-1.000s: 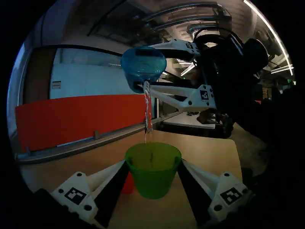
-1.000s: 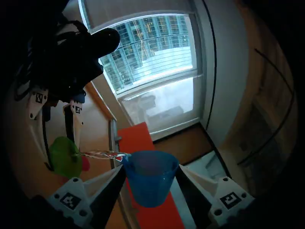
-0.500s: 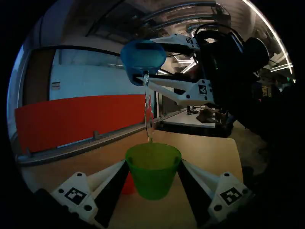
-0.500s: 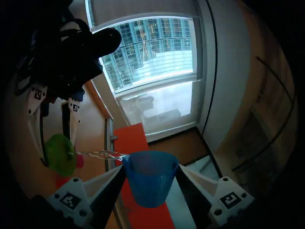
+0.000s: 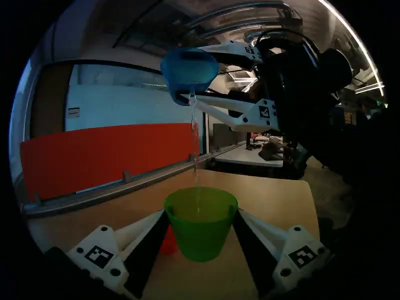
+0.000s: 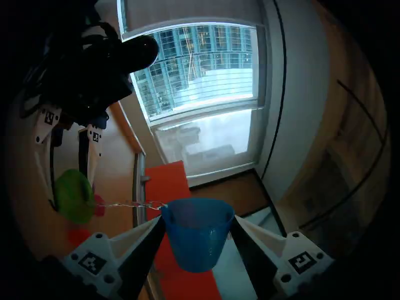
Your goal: Pour water
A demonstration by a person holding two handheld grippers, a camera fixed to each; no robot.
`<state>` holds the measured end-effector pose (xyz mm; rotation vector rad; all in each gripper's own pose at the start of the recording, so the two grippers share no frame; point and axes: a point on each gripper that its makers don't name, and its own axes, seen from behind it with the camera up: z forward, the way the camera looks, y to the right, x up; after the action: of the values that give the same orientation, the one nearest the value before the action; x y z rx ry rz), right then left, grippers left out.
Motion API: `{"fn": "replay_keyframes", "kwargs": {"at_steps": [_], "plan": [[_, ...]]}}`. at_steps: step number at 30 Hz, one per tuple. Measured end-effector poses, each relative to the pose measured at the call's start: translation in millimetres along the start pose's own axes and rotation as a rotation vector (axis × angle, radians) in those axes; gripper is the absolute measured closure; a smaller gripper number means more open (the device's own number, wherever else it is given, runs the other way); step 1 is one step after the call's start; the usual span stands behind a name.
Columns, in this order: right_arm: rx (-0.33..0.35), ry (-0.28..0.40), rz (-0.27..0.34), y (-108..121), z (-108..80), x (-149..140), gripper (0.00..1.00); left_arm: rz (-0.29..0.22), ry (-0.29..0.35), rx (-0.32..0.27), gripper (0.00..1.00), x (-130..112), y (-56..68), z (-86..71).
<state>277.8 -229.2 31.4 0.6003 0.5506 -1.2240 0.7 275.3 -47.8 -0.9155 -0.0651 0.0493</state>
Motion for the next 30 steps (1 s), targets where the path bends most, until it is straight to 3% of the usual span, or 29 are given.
{"fn": "replay_keyframes", "kwargs": {"at_steps": [30], "plan": [[-0.005, -0.001, -0.15, 10, -0.6, 10, 0.1, -0.016, 0.005, -0.003, 0.15, 2, 1.4, 3.3]]}}
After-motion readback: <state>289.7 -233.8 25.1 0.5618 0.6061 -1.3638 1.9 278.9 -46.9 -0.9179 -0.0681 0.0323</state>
